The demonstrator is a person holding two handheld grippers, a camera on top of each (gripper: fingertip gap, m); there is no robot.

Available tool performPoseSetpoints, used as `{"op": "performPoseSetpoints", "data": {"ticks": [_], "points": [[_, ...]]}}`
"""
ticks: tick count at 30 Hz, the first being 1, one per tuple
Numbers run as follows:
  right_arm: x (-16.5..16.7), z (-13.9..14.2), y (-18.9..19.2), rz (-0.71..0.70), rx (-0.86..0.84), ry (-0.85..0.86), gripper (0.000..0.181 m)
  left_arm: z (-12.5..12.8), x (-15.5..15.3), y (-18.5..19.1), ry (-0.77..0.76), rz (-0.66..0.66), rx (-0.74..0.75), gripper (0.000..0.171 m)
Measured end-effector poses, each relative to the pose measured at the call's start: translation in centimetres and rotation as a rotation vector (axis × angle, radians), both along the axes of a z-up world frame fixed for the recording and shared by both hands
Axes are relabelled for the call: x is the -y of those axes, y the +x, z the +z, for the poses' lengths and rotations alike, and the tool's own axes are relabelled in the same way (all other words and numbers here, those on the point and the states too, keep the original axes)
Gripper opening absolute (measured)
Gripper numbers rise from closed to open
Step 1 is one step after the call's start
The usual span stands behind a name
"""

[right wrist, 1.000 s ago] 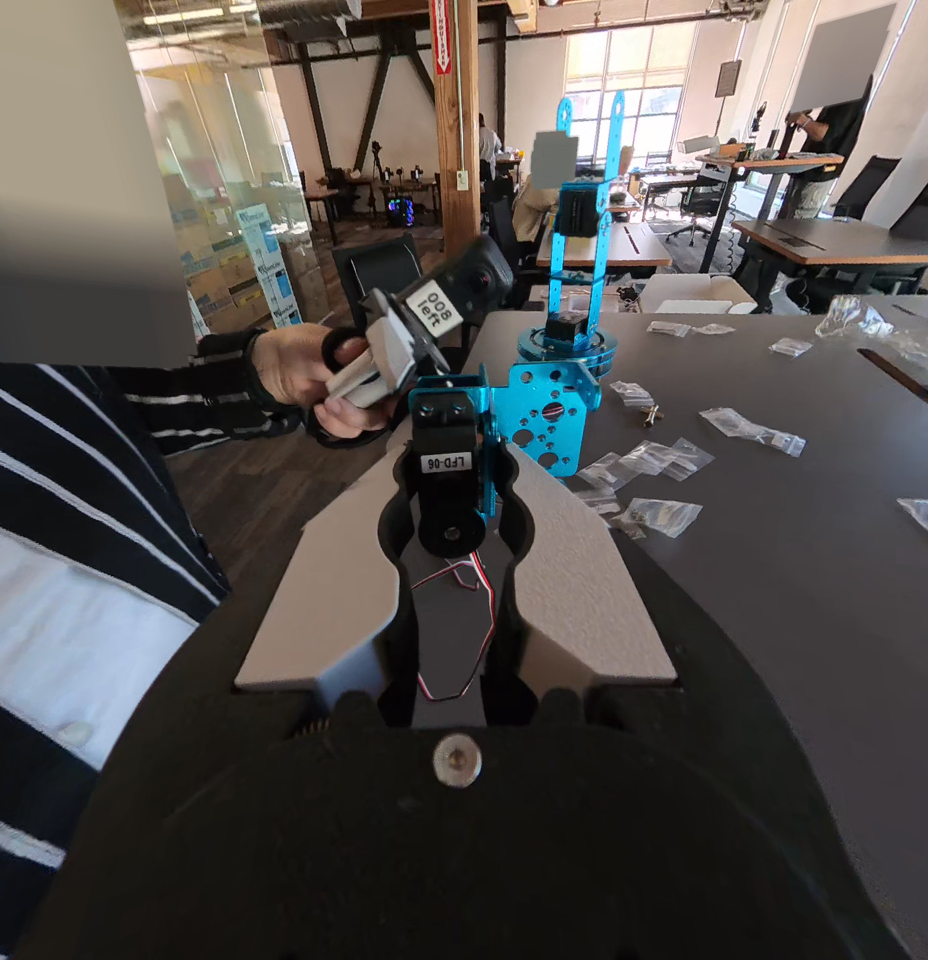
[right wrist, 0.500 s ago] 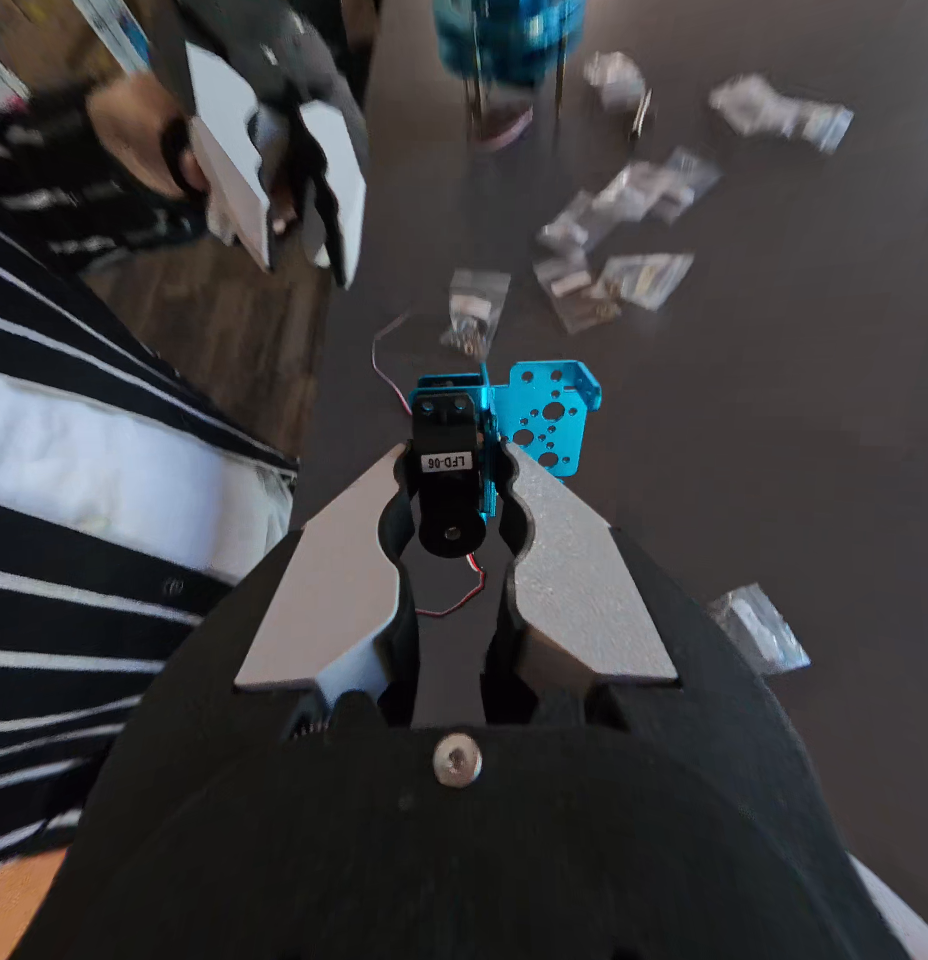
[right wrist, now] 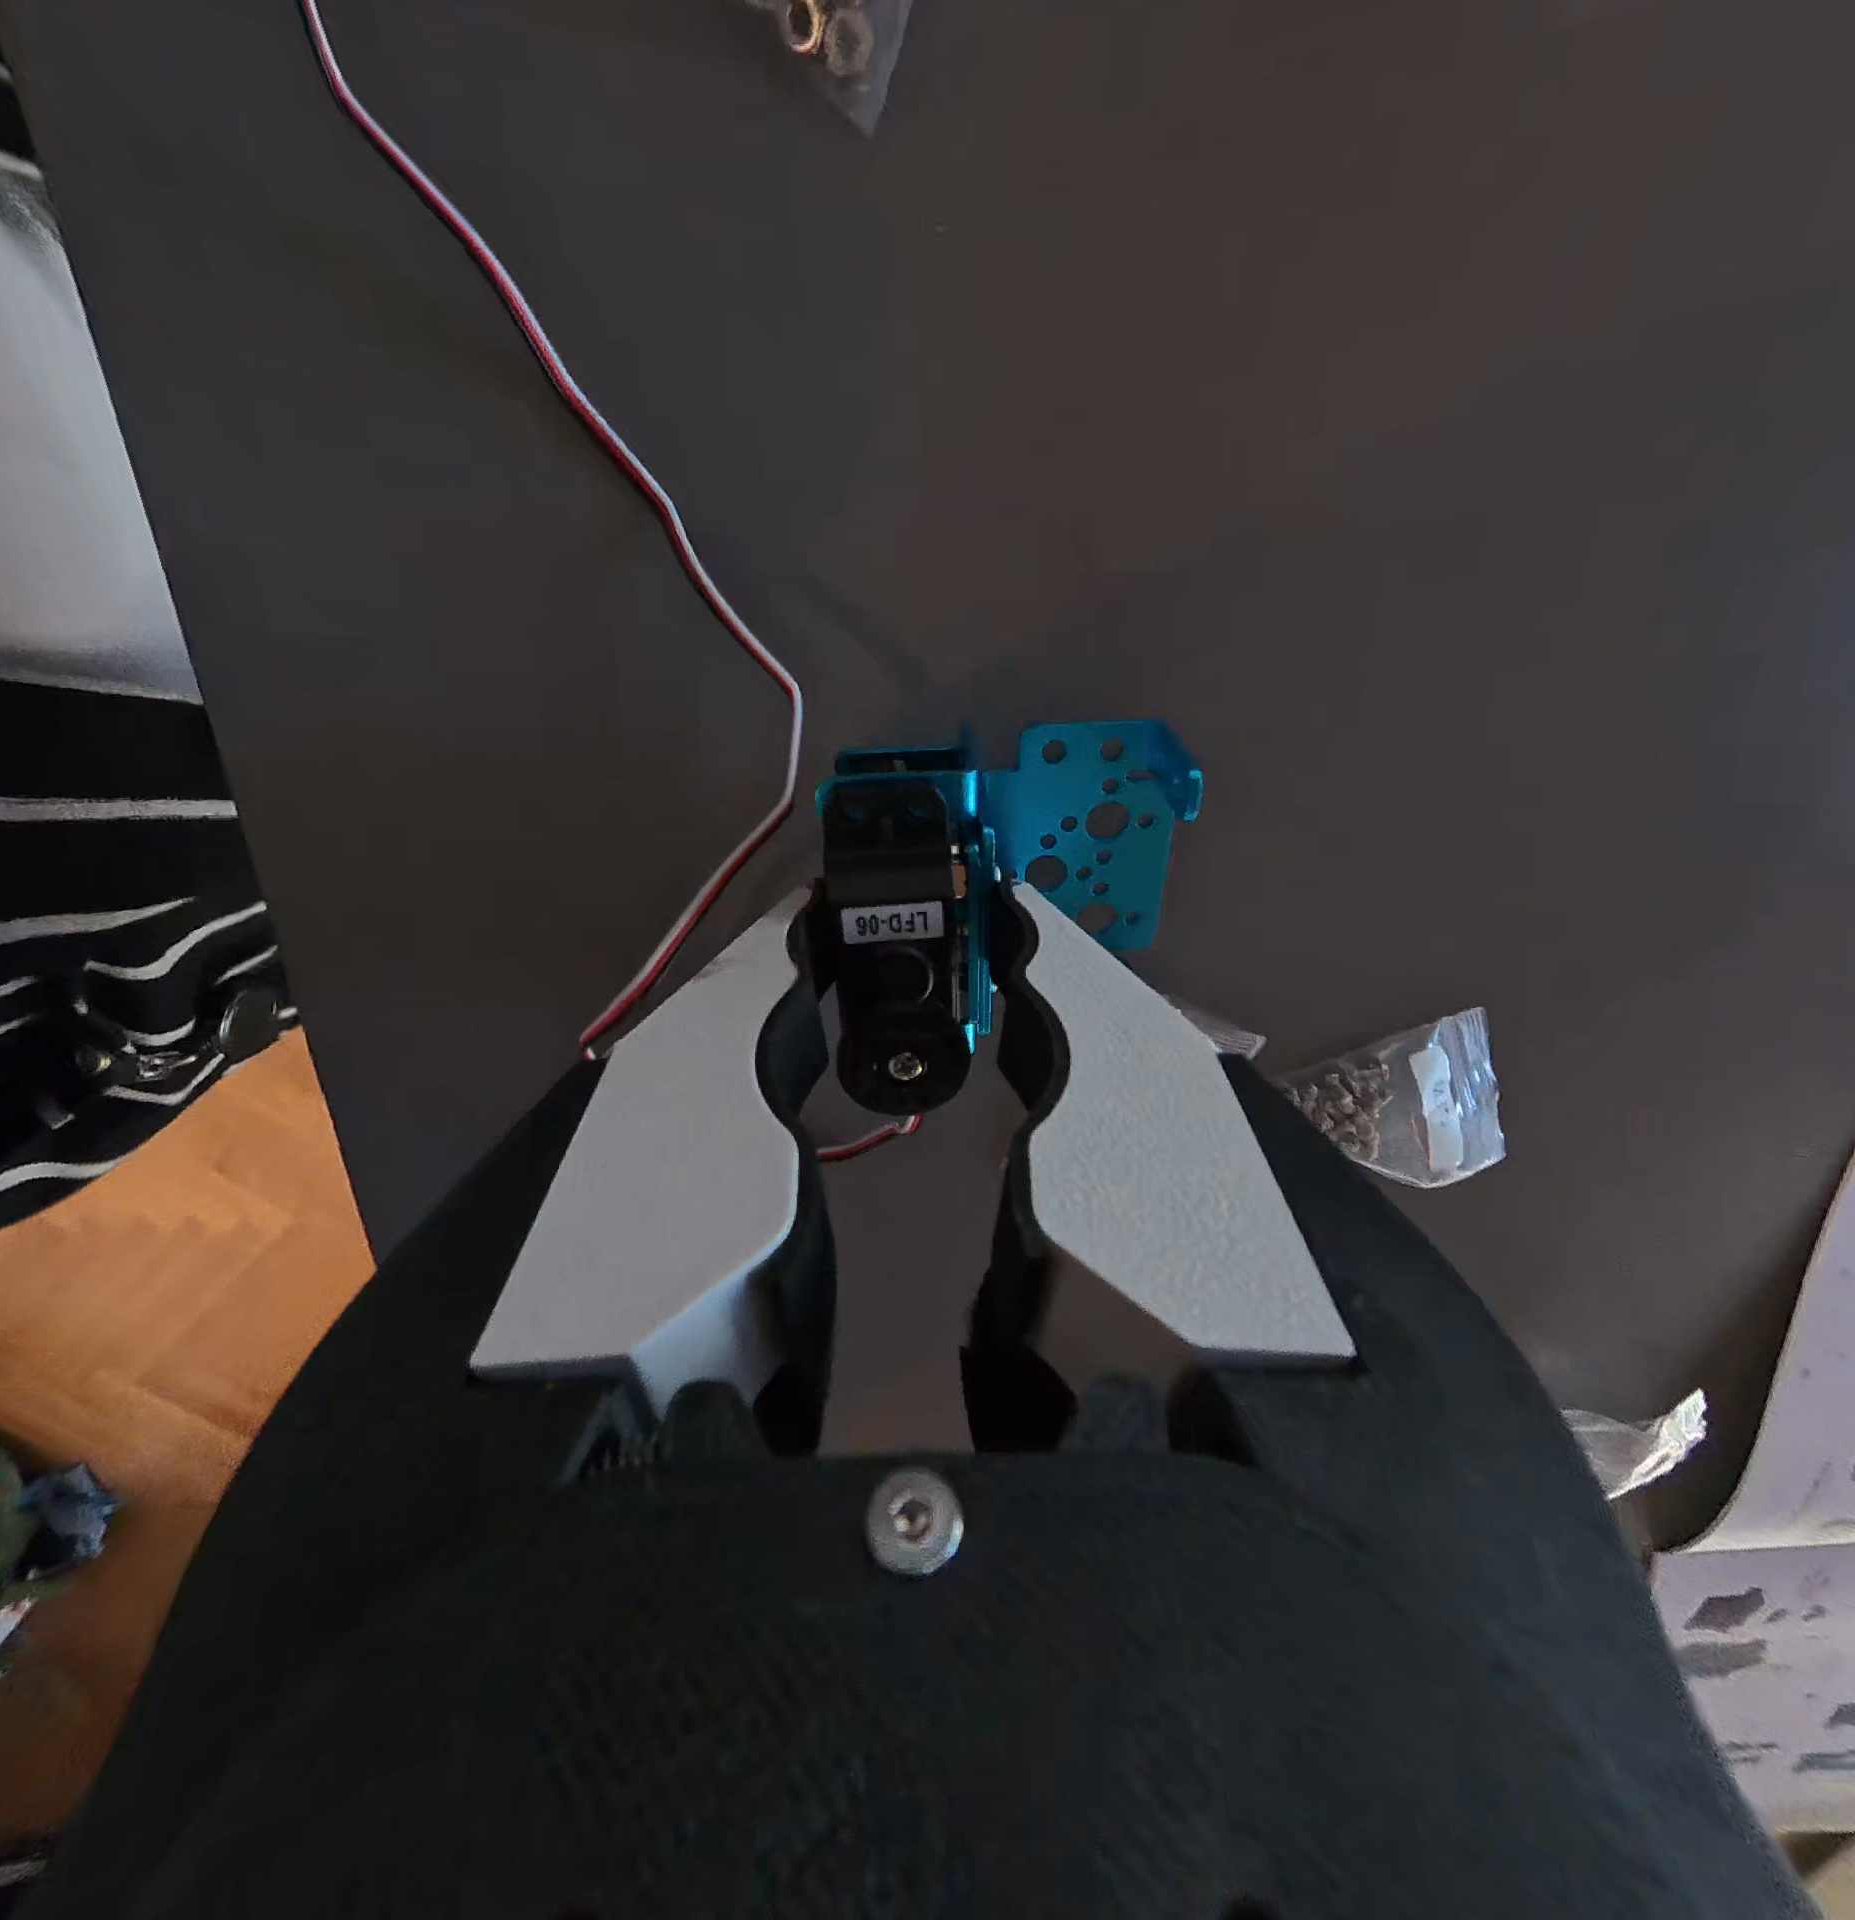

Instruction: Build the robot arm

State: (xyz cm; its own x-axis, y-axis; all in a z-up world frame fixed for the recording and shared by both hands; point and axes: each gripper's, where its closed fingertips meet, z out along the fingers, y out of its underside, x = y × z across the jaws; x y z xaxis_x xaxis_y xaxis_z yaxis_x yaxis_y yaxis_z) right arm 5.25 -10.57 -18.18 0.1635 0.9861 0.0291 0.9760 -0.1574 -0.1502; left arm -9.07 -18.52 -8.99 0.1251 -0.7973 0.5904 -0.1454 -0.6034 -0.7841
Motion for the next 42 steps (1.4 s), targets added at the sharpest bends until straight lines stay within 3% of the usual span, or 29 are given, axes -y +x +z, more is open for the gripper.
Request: {"op": "performPoseSetpoints", "data": {"ticks": [16, 21, 26, 28, 31, 35, 37, 40, 42], "points": [[-0.8, -0.9, 0.2, 0.038, 0.106, 0.114, 0.033, 0.5, -0.9, 0.3, 0.027, 0.016, 0.031, 0.028], [-1.0, 0.3, 1.1, 0.027, -0.029, 0.176, 0.043, 0.7, -1.3, 2.2, 0.044, 0.056, 0.021, 0.028], [-0.2, 6.1, 2.2, -0.049, -0.514, 0.307, 0.048, 1.2, -1.9, 5.9, 0.082, 0.123, -0.01, 0.029], [0.7, 8.7, 5.3, -0.11, -0.706, 0.371, 0.048, 1.6, -2.3, 7.9, 0.12, 0.166, -0.012, 0.029], [2.3, 10.9, 13.5, -0.217, -0.887, 0.454, 0.047, 2.1, -3.5, 10.9, 0.183, 0.283, -0.009, 0.03], [2.9, 10.6, 26.8, -0.407, -0.947, 0.512, 0.048, 4.0, -4.9, 14.8, 0.221, 0.467, 0.116, 0.031], [2.0, 10.5, 31.6, -0.529, -1.035, 0.501, 0.051, 4.4, -5.4, 16.2, 0.261, 0.563, 0.136, 0.031], [0.3, 10.4, 34.8, -0.609, -1.191, 0.425, 0.05, 3.9, -5.6, 17.9, 0.328, 0.701, 0.086, 0.031], [-1.0, 10.0, 35.2, -0.588, -1.208, 0.436, 0.038, 3.0, -5.5, 19.3, 0.358, 0.771, 0.046, 0.031]]}}
